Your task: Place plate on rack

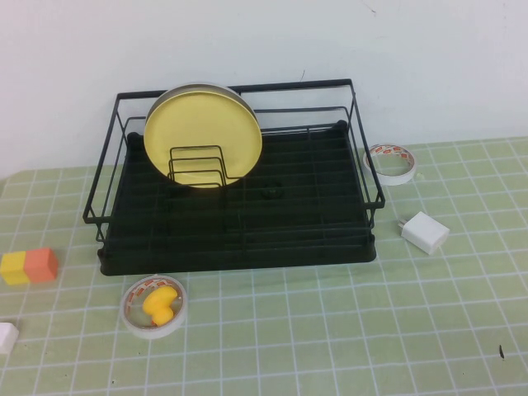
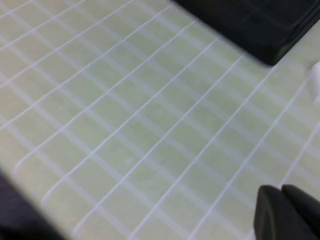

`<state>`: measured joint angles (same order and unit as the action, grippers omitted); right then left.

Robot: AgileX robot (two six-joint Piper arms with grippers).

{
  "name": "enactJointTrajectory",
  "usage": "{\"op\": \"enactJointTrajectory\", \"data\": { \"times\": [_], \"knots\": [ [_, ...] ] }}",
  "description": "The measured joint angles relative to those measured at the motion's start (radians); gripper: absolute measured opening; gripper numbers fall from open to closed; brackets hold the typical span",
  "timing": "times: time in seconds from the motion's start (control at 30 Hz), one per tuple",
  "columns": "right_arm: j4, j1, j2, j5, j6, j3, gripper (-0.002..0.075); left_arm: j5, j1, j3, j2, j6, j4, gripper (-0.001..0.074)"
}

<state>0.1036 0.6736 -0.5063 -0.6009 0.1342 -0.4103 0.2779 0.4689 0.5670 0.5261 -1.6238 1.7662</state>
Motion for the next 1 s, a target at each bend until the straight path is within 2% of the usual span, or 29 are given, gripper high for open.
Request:
{"op": "enactJointTrajectory", "data": {
  "times": [0.27, 0.7, 0.83, 1.0],
  "knots": [
    [-0.071, 0.0, 0.0, -0.107, -0.002, 0.018, 0.0001, 0.059, 0.002, -0.157, -0.117, 0.004, -0.002, -0.0002],
    [-0.077, 0.0, 0.0, -0.117, -0.002, 0.018, 0.0001, 0.086, -0.006, -0.338, -0.186, 0.004, -0.002, -0.0001],
    [-0.077, 0.0, 0.0, -0.117, -0.004, 0.018, 0.0001, 0.08, -0.063, -0.395, -0.303, 0.004, -0.002, -0.0001],
    [-0.077, 0.0, 0.0, -0.117, -0.004, 0.018, 0.0001, 0.087, -0.198, -0.431, -0.458, 0.004, -0.002, -0.0001]
  ]
}}
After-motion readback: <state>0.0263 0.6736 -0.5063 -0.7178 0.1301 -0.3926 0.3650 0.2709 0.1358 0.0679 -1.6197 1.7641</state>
